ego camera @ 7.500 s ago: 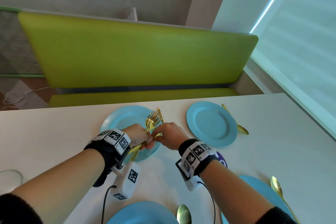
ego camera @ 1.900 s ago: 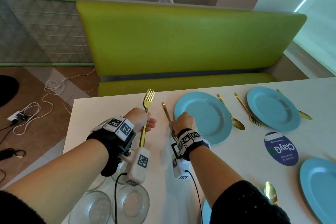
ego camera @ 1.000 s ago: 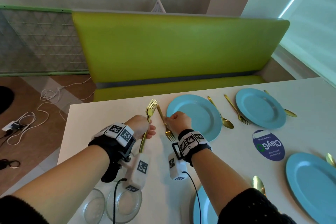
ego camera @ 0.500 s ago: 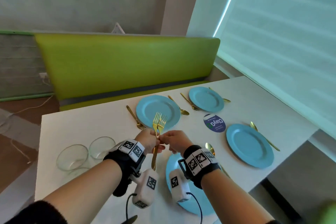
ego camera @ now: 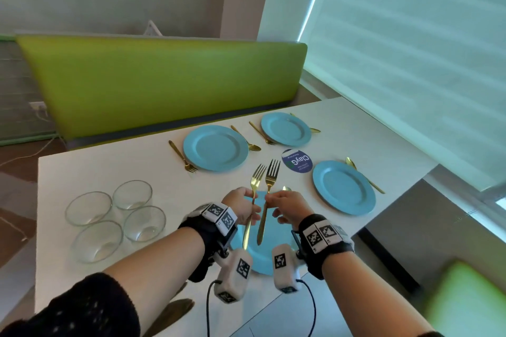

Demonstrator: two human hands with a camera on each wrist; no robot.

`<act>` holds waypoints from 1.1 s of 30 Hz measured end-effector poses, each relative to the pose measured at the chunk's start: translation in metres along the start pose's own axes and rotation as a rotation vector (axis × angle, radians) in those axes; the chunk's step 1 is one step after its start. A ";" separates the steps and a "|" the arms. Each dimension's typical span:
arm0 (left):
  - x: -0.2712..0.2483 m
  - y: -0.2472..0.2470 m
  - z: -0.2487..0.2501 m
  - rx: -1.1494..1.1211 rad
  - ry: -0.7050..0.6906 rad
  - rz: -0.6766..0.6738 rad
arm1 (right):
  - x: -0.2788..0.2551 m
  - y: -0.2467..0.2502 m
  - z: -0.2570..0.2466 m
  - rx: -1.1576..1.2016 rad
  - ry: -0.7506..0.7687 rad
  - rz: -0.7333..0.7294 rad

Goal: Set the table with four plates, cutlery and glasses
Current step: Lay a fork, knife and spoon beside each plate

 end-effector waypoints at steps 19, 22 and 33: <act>0.099 -0.041 0.010 -0.165 0.068 0.324 | 0.138 0.130 0.100 -0.754 -0.075 0.006; 0.108 -0.048 0.005 -0.172 0.096 0.342 | 0.147 0.128 0.107 -0.788 -0.084 -0.007; 0.117 -0.065 0.003 -0.146 0.099 0.379 | 0.163 0.133 0.116 -0.872 -0.080 0.121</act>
Point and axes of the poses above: each hand's wrist, its own x-axis towards the middle knuckle, its own y-axis out of the back of the hand, z = x × y, the point moved 1 cm from there along x, towards the middle knuckle, and after that the axes turned 5 degrees about -x, right-handed, at the moved point
